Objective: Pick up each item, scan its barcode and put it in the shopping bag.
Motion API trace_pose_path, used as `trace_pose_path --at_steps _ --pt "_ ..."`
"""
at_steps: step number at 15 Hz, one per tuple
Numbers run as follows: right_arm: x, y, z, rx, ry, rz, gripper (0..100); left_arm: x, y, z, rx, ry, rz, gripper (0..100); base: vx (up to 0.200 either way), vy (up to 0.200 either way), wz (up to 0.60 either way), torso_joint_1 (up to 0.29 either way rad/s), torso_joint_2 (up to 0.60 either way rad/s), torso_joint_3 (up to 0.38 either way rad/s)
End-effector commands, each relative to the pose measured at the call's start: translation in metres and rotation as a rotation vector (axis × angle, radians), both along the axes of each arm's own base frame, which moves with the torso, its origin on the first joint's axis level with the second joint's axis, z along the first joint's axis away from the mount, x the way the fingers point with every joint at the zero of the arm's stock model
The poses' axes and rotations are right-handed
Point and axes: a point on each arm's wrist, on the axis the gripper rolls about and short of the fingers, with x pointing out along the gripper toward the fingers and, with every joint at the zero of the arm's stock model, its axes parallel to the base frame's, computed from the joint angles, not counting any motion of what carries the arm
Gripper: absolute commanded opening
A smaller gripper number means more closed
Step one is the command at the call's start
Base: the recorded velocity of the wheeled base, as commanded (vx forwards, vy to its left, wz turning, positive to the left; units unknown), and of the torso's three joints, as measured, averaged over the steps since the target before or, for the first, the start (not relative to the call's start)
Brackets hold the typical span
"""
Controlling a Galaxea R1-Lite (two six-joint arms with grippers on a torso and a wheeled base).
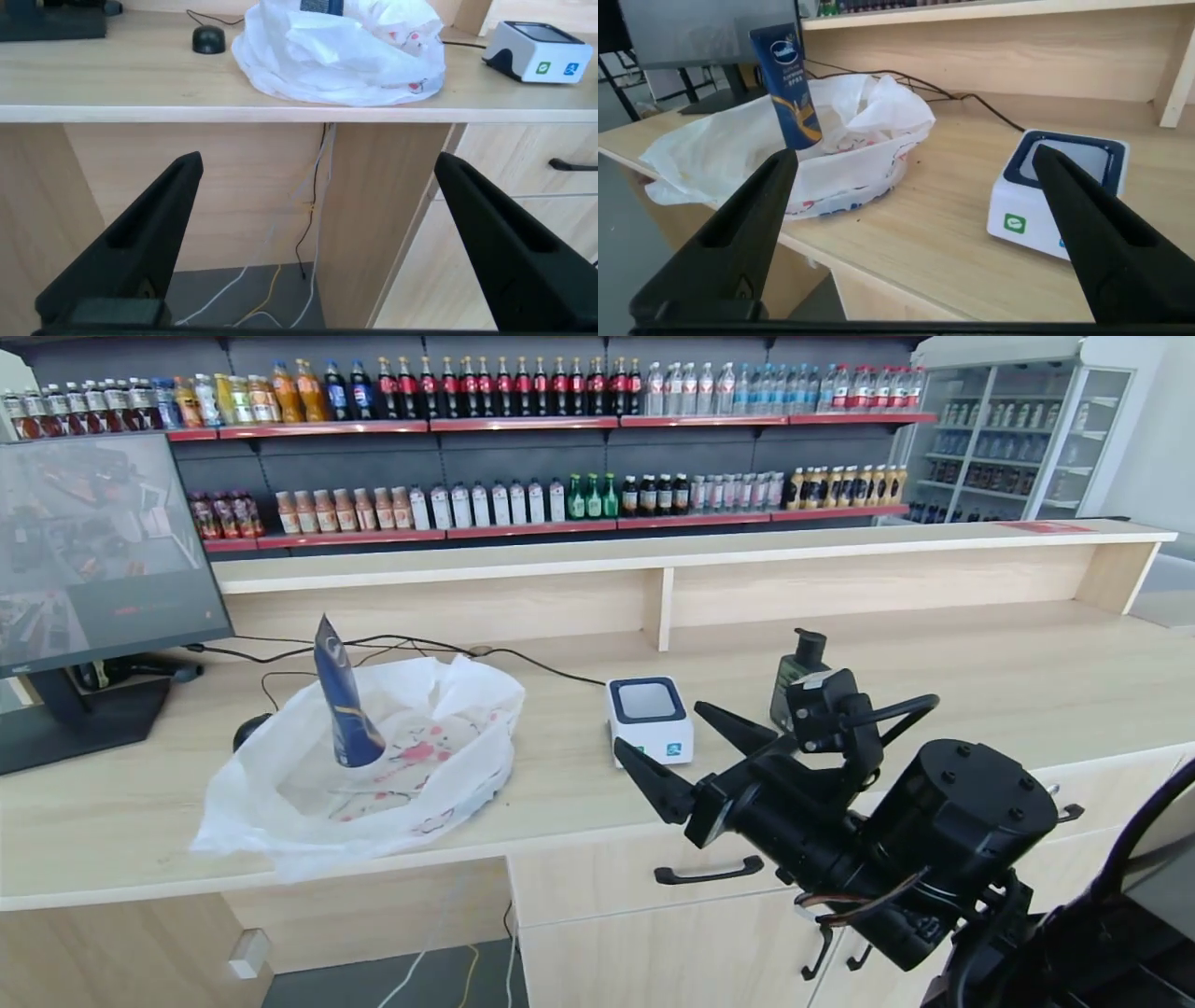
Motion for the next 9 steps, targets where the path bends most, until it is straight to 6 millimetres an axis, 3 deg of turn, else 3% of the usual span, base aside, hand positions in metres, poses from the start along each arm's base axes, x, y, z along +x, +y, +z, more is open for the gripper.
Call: trace_pose_path --at_steps 1,4,9 --pt "0.0006 0.0008 -0.0007 0.000 0.001 0.001 100 0.0000 0.0000 0.0000 0.000 0.000 0.001 100 0.000 -0.200 0.00 -0.002 0.00 0.012" --pt "-0.0015 0.0015 -0.0023 -0.005 0.006 0.007 100 0.0000 0.0000 0.0000 0.000 0.000 0.001 100 0.000 -0.200 0.60 0.002 0.00 0.004" --pt "-0.0028 0.0003 -0.0032 -0.010 0.011 0.007 100 0.0000 0.0000 0.0000 0.000 0.000 0.001 100 0.000 -0.200 0.00 0.003 0.00 0.000"
